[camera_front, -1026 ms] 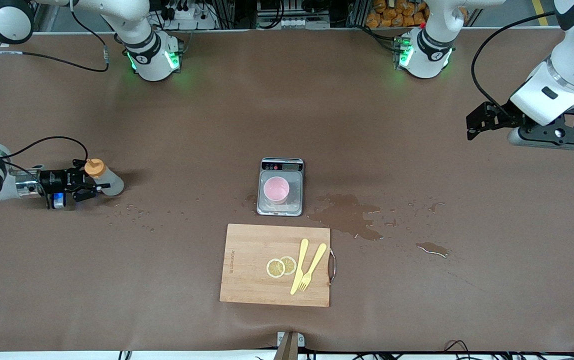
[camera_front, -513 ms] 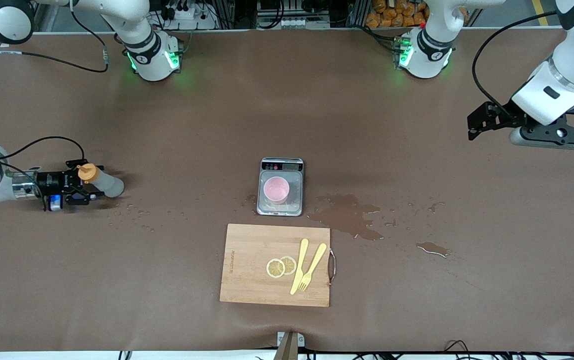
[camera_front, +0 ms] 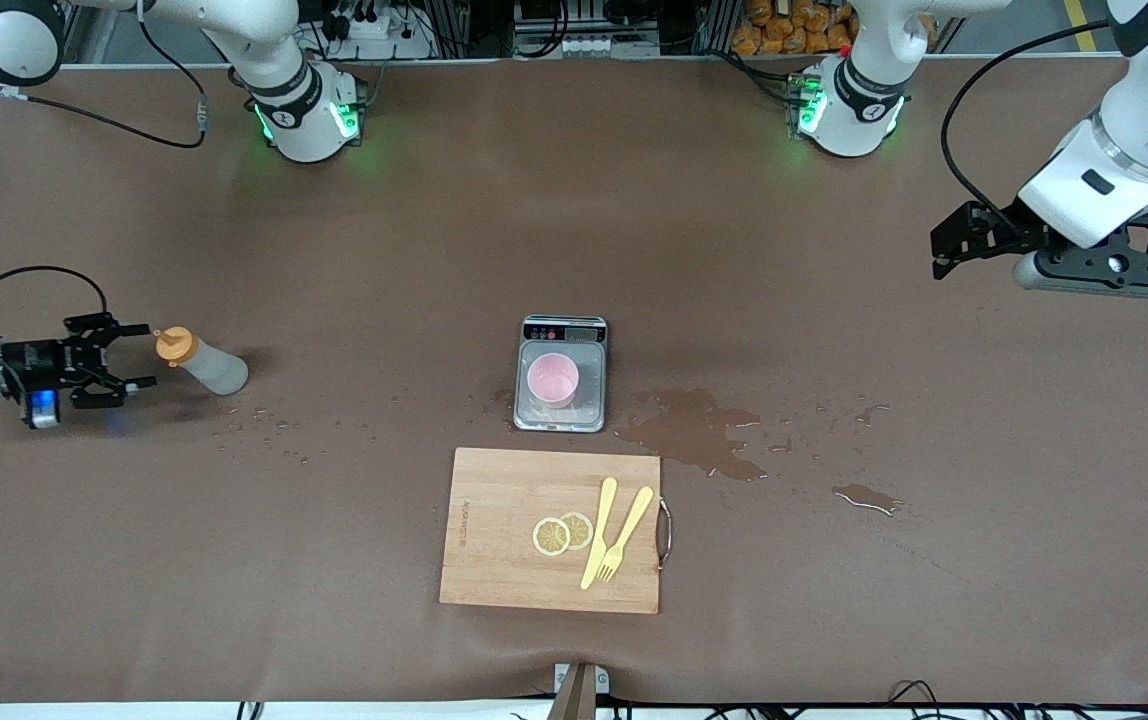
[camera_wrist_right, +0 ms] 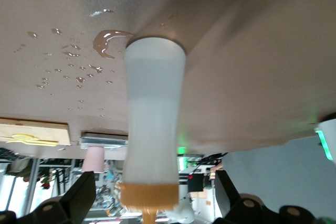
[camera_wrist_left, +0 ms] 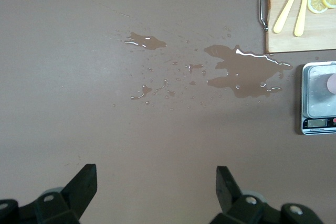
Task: Add sauce to pink cup with both arms
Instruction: 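Lower the bottle upright onto the table with the right gripper, then open the right gripper and withdraw it from the bottle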
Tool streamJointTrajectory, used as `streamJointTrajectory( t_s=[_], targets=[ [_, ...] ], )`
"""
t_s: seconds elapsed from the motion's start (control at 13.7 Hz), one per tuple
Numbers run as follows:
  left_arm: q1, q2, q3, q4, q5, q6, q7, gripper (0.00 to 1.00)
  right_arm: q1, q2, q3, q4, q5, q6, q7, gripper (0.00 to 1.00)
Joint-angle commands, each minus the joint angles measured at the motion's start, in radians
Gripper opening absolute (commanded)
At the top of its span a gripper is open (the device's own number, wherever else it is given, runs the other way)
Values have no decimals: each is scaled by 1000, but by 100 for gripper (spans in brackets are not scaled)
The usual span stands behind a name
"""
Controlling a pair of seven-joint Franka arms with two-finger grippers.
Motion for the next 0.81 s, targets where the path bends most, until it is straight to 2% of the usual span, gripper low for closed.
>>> streamJointTrajectory(
  t_s=[0.0, 0.15, 0.29, 0.73],
  targets=[
    [-1, -8, -9, 8, 10, -8, -9, 100, -13, -5, 18, 148, -103, -102, 19, 100],
    [8, -11, -9, 8, 1, -9, -18, 100, -4, -8, 19, 236, -138, -175, 19, 100],
    [10, -19, -8, 8, 1, -9, -66, 100, 1, -40, 25, 276, -138, -203, 14, 100],
    [10, -22, -5, 10, 12, -12, -38, 100, 93, -181, 25, 279, -158, -217, 16, 100]
  ],
)
